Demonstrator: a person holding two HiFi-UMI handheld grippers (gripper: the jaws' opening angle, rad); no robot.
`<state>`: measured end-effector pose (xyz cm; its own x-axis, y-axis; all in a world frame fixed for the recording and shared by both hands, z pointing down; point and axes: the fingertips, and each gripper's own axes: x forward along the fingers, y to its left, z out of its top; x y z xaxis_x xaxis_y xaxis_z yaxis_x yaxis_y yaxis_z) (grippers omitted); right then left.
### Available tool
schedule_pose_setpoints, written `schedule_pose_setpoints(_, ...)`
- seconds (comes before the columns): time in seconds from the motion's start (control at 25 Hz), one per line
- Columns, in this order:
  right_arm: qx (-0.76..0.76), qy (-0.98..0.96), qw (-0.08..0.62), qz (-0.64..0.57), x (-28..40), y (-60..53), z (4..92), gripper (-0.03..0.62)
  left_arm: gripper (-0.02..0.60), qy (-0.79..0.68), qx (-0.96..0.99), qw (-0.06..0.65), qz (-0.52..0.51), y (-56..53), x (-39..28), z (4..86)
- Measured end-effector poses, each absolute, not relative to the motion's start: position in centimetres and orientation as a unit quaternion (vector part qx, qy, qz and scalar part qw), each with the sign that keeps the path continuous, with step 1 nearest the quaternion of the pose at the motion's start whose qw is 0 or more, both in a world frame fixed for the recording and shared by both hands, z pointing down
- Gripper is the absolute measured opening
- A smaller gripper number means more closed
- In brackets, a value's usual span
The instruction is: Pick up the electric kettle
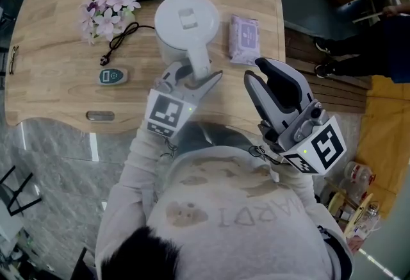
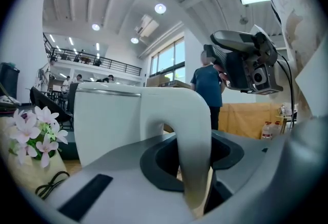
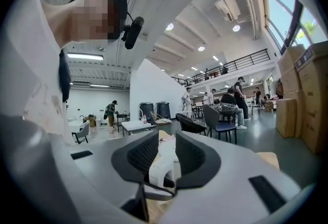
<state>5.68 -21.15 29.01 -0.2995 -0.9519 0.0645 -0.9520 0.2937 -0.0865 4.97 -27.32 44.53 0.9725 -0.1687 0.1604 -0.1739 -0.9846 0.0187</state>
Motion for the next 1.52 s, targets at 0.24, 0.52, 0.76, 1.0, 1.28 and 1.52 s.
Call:
schedule_pose_setpoints(0.24, 0.595, -0.802, -0.001, 0.050, 6.3, -20.4, 28.7, 0.092, 0.419, -0.108, 0.992, 0.024, 0.067, -27.8, 4.9, 43.7)
schedule_pose_setpoints(0.52, 0.590, -0.806, -0.011, 0.041, 7.1, -19.7, 28.2, 0.092, 0.419, -0.121, 0.991, 0.001, 0.049, -27.3, 4.8, 39.9)
schedule_pose_setpoints(0.76, 0.569, -0.821, -0.025, 0.030, 7.2, -19.1, 27.6, 0.092, 0.419, -0.146, 0.989, 0.024, 0.021, -26.2, 3.4, 34.7)
schedule_pose_setpoints(1.0, 0.542, -0.839, -0.033, 0.027, 7.3, -18.2, 27.5, 0.092, 0.419, -0.170, 0.985, 0.000, 0.035, -23.1, 1.9, 31.4)
schedule_pose_setpoints(1.28, 0.510, -0.859, -0.036, 0.022, 7.0, -16.9, 27.5, 0.092, 0.419, -0.218, 0.975, -0.010, 0.038, -20.1, 0.3, 29.3)
schedule_pose_setpoints(1.52, 0.489, -0.872, -0.034, 0.014, 6.8, -15.6, 27.2, 0.084, 0.419, -0.247, 0.968, -0.015, 0.042, -18.0, -0.2, 28.9)
